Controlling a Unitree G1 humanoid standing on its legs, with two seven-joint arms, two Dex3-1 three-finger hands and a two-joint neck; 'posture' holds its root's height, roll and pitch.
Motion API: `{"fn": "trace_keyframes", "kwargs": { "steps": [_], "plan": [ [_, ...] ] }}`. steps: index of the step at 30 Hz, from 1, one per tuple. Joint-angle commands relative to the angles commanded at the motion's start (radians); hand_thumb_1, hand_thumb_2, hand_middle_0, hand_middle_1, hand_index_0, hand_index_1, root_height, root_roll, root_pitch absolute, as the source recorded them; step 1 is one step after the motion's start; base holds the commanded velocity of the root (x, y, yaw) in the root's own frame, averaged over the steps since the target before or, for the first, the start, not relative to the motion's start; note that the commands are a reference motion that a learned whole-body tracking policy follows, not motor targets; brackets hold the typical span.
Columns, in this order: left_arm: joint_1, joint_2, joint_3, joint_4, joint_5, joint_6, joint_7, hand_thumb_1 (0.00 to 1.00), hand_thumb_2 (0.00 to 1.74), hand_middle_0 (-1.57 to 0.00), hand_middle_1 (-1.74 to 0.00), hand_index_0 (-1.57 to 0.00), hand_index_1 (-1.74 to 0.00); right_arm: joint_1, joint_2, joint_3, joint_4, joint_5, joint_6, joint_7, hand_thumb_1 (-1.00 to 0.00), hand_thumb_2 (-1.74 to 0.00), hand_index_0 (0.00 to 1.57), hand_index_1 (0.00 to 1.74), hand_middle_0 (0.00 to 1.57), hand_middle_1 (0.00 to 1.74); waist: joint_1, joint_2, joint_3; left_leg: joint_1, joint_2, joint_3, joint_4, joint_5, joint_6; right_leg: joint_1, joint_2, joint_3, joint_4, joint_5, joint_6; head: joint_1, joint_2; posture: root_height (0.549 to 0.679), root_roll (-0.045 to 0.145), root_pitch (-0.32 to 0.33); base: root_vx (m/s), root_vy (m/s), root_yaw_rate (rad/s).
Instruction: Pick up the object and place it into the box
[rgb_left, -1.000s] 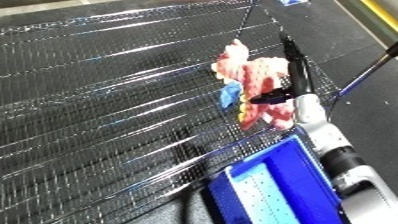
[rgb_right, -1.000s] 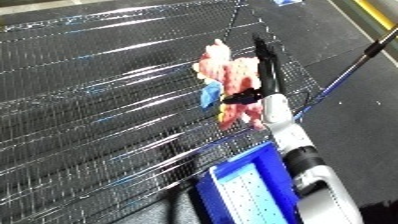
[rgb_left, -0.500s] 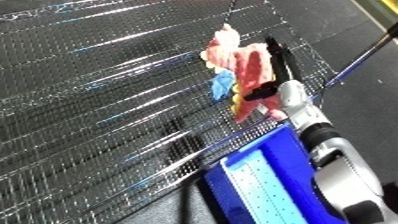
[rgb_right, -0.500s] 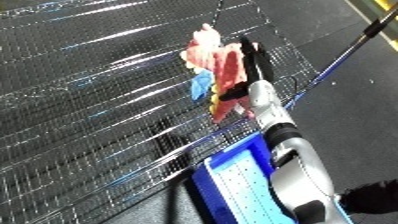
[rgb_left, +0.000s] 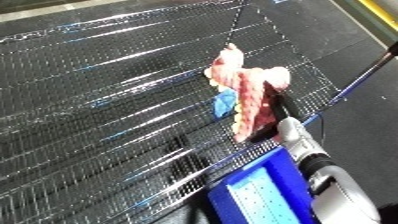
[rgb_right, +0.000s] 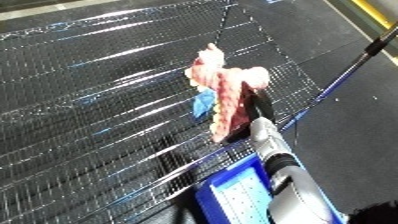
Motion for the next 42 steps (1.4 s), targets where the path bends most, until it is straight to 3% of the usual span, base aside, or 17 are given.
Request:
{"fn": "trace_keyframes", "kwargs": {
  "steps": [2, 10, 11, 12, 21, 34, 42],
  "plan": [
    [-0.001, 0.001, 0.004, 0.0, -0.001, -0.002, 0.001, 1.0, 1.74, -1.57, -1.74, -1.57, -1.74, 0.013, 0.004, -0.004, -0.001, 0.001, 0.0, 0.005, 0.0, 0.0, 0.0, 0.0, 0.0, 0.0, 0.0, -0.002, 0.0, 0.001, 0.002, 0.0, -0.002, 0.0, -0.0004, 0.001, -0.0008, -0.001, -0.002, 0.0, 0.0007, 0.001, 0.001, 0.614, 0.102, -0.106, -0.004, -0.009, 0.01],
    [0.01, 0.003, 0.017, -0.008, -0.007, -0.005, 0.002, 1.0, 1.74, -1.57, -1.74, -1.57, -1.74, 0.042, 0.01, -0.022, 0.002, 0.028, 0.001, 0.031, -0.4, -0.7, 0.63, 0.7, 0.63, 0.7, 0.001, -0.006, 0.0, -0.001, 0.004, -0.001, -0.004, 0.001, -0.002, -0.004, -0.003, -0.001, -0.002, 0.002, 0.0001, -0.002, 0.002, 0.614, 0.102, -0.104, -0.009, -0.007, 0.001],
    [0.01, 0.003, 0.017, -0.008, -0.007, -0.005, 0.002, 1.0, 1.74, -1.57, -1.74, -1.57, -1.74, 0.042, 0.01, -0.022, 0.002, 0.028, 0.001, 0.031, -0.4, -0.7, 0.63, 0.7, 0.63, 0.7, 0.001, -0.006, 0.0, -0.001, 0.004, -0.001, -0.004, 0.001, -0.002, -0.004, -0.003, -0.001, -0.002, 0.002, 0.0001, -0.002, 0.002, 0.614, 0.102, -0.104, -0.009, -0.004, -0.011],
    [0.012, 0.004, 0.02, -0.01, -0.009, -0.005, 0.002, 1.0, 1.74, -1.57, -1.74, -1.57, -1.74, 0.047, 0.01, -0.025, 0.0, 0.033, 0.0, 0.032, -0.5, -0.87, 0.79, 0.87, 0.79, 0.87, 0.001, -0.007, 0.0, -0.003, 0.004, -0.001, -0.003, 0.001, -0.0021, -0.005, -0.003, 0.0, -0.002, 0.002, -0.0005, -0.003, 0.004, 0.614, 0.103, -0.104, -0.012, -0.007, -0.002],
    [0.016, 0.004, 0.025, -0.012, -0.016, -0.005, 0.001, 1.0, 1.74, -1.57, -1.74, -1.57, -1.74, 0.062, 0.01, -0.037, -0.009, 0.041, -0.006, 0.027, -0.95, -1.65, 1.49, 1.65, 1.49, 1.65, 0.0, -0.011, 0.0, -0.009, 0.005, -0.003, 0.003, 0.004, -0.0037, -0.012, -0.0034, -0.001, 0.005, 0.002, -0.0018, -0.011, -0.002, 0.612, 0.105, -0.107, -0.013, -0.009, -0.003],
    [0.005, 0.006, 0.028, -0.007, -0.02, -0.006, -0.001, 1.0, 1.74, -1.57, -1.74, -1.57, -1.74, 0.073, 0.018, -0.052, -0.026, 0.046, -0.015, 0.001, -0.95, -1.65, 1.49, 1.65, 1.49, 1.65, -0.001, -0.017, 0.0, -0.003, 0.006, -0.006, 0.004, 0.004, -0.003, -0.004, -0.0016, -0.004, 0.009, 0.002, -0.0019, -0.005, -0.01, 0.612, 0.104, -0.116, -0.012, -0.007, 0.01],
    [-0.017, 0.003, 0.033, 0.007, -0.027, -0.01, -0.004, 1.0, 1.74, -1.57, -1.74, -1.57, -1.74, 0.089, 0.028, -0.094, -0.075, 0.102, -0.037, -0.034, -0.95, -1.65, 1.49, 1.65, 1.49, 1.65, -0.001, -0.036, 0.0, 0.023, 0.011, -0.008, -0.003, -0.002, -0.0035, 0.036, 0.0006, -0.014, -0.011, 0.004, 0.0006, -0.022, 0.033, 0.616, 0.096, -0.13, -0.012, -0.002, 0.002]
  ]
}}
